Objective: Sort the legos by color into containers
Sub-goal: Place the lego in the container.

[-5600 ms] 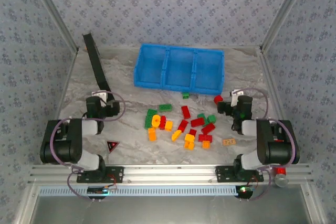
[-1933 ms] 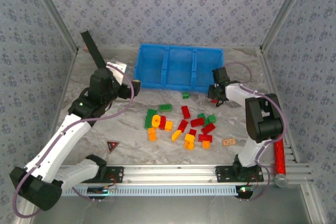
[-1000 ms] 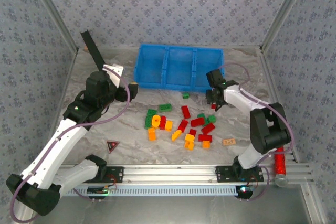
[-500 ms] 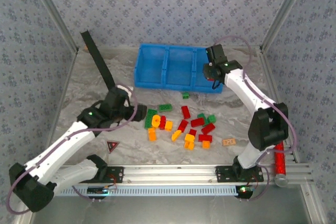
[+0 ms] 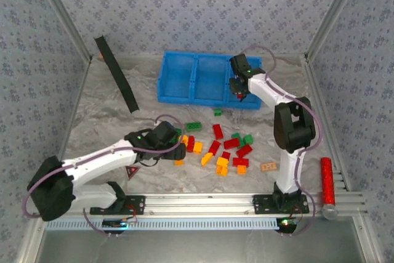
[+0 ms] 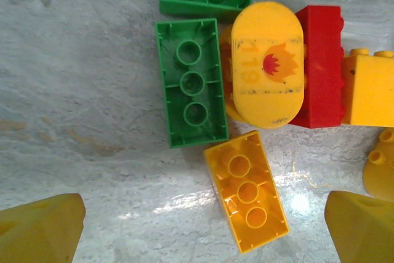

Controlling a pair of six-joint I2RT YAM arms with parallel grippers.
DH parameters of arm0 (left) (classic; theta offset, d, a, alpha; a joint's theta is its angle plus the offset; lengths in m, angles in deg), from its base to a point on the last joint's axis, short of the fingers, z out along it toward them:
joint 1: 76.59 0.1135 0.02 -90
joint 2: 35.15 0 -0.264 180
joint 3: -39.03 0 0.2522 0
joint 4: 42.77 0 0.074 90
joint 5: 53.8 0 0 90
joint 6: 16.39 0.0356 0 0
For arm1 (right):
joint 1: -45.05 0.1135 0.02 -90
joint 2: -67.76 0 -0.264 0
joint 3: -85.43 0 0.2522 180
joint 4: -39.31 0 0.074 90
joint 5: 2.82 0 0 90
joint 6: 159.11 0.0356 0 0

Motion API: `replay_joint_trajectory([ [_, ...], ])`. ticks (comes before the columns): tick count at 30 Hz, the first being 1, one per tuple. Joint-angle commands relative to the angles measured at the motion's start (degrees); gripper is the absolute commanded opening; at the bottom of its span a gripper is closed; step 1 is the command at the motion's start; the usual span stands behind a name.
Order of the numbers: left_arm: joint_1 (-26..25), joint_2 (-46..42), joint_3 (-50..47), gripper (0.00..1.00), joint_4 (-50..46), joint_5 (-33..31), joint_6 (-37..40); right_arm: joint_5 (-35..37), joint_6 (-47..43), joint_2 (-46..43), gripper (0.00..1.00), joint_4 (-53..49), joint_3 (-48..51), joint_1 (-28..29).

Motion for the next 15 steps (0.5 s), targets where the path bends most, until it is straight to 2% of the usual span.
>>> replay_joint_trajectory([
  [1, -1.04, 2.83, 0.86, 1.0, 1.79, 0.53, -2.93, -1.11, -0.57, 1.26, 0.31, 1.5, -1.74, -0.51],
  [15, -3.69, 12.82, 2.53, 0.91, 4.27, 1.54, -7.54, -2.39, -2.49, 1.95, 0.39, 2.03, -0.68, -1.82],
])
